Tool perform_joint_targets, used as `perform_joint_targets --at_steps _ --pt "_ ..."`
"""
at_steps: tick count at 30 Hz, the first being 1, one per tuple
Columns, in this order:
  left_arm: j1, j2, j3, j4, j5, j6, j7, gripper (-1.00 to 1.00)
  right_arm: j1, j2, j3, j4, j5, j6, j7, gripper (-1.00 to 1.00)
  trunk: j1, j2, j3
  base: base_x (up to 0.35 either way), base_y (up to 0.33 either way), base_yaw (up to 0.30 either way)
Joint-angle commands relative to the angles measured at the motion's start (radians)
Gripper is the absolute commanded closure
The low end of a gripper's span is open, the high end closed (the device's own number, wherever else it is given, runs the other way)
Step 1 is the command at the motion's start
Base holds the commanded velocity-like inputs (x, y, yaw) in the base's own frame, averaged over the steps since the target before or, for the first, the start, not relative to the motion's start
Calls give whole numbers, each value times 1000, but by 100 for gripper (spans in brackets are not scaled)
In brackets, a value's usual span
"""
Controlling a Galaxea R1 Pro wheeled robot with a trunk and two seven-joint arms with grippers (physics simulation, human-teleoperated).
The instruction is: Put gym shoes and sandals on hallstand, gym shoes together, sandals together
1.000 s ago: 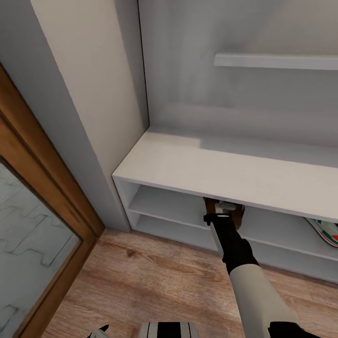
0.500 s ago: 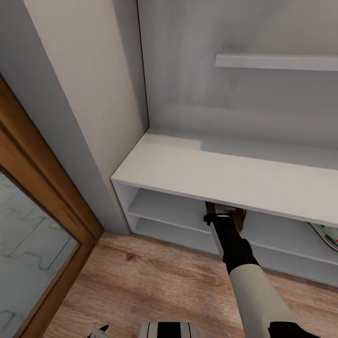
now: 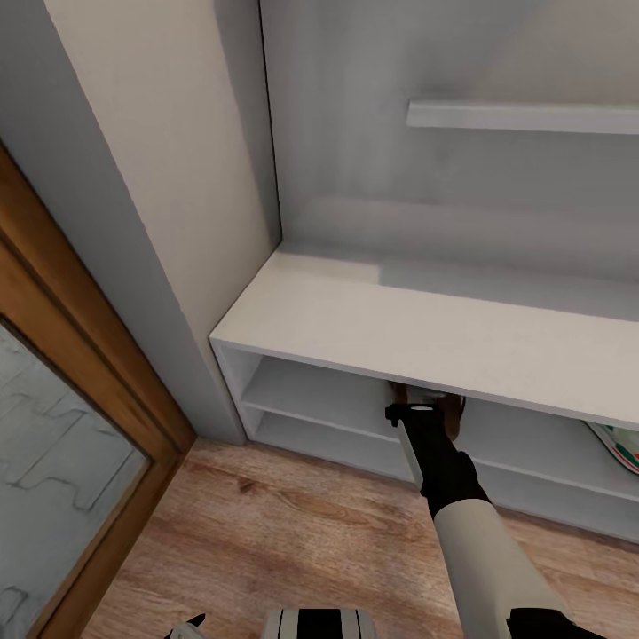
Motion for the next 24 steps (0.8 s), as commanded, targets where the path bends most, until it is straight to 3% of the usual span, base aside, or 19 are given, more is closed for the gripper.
perform_joint_targets --at_steps 1,9,24 --pt "-1 1 -7 1 10 -3 -1 -100 0 1 -3 -1 10 6 3 -100 0 0 -1 -6 0 0" --pt "0 1 -7 1 10 -4 -1 -100 0 1 -2 1 10 6 3 -100 0 0 -1 -206 0 0" --pt "-1 1 -7 1 10 -4 -1 -100 0 1 -2 2 10 6 3 -100 0 0 -1 -331 0 0"
